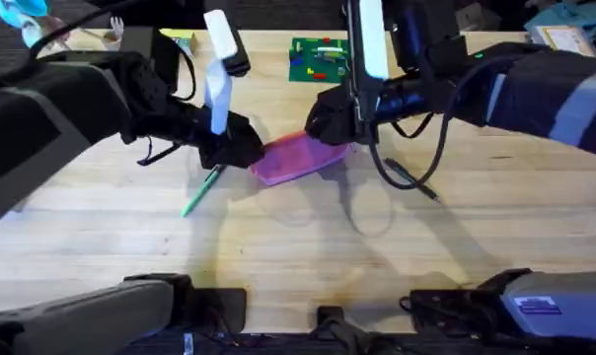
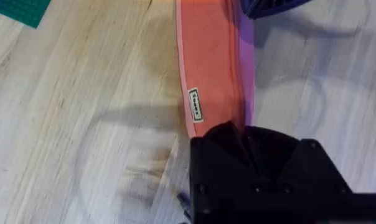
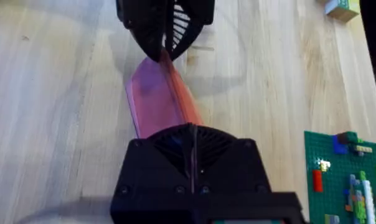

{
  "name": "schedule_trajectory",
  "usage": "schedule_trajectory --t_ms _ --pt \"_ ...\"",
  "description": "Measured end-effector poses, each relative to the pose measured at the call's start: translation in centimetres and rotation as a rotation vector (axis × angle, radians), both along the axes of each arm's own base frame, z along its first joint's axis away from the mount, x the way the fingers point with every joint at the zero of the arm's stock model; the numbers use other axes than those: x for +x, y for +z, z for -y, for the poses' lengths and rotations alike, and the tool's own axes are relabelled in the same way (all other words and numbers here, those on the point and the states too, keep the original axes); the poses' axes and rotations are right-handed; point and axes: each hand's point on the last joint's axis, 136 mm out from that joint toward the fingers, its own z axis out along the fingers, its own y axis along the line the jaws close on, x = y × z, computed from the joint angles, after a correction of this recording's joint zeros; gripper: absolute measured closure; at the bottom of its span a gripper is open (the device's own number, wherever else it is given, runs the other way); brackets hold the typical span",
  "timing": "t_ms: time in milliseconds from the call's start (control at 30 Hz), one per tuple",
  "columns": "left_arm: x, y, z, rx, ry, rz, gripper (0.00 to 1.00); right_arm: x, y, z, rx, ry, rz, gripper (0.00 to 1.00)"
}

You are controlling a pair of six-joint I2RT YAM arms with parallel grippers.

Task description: Unzip the bag, pick up the pens from the table one at a time and place them inside, then zip the bag closed.

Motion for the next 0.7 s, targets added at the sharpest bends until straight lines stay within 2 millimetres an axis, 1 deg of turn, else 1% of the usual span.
schedule_trajectory --t_ms 100,167,200,267,300,433,467,533,567,600,633,700 --pt "0.0 0.0 0.0 0.0 0.0 -0.001 0.958 0.2 -0.1 0.2 -0.011 -0.022 -0.009 0.971" --pt "0.0 0.0 0.0 0.0 0.0 0.0 0.958 0.2 0.1 0.4 -0.016 -0.035 -0.005 0.972" --pt "0.0 0.0 0.0 0.0 0.0 0.0 0.958 0.2 0.4 0.5 -0.016 -0.043 -0.002 0.953" --pt "0.0 0.0 0.0 0.0 0.0 0.0 0.958 0.0 1.3 0.8 -0.019 -0.055 0.018 0.84" --pt "0.0 0.0 0.0 0.0 0.0 0.0 0.958 -0.1 1.7 1.0 -0.021 -0.062 0.028 0.805" --pt "0.0 0.0 0.0 0.0 0.0 0.0 0.958 -0.7 3.6 2.0 -0.035 -0.109 0.048 0.728" --pt "0.0 0.0 0.0 0.0 0.0 -0.001 0.958 -0.9 3.9 2.3 -0.041 -0.127 0.045 0.654" --pt "0.0 0.0 0.0 0.0 0.0 0.0 0.958 -1.3 4.3 3.0 -0.055 -0.163 0.035 0.391" --pt "0.0 0.0 0.0 0.0 0.0 -0.001 0.958 -1.5 4.6 3.3 -0.061 -0.182 0.03 0.228" --pt "0.0 0.0 0.0 0.0 0.0 0.0 0.958 -1.7 4.9 3.6 -0.065 -0.196 0.026 0.098" --pt "0.0 0.0 0.0 0.0 0.0 -0.001 0.958 -1.9 5.2 3.9 -0.067 -0.21 0.027 0.031" --pt "0.0 0.0 0.0 0.0 0.0 0.0 0.958 -2.4 5.7 4.5 -0.074 -0.236 0.023 0.008"
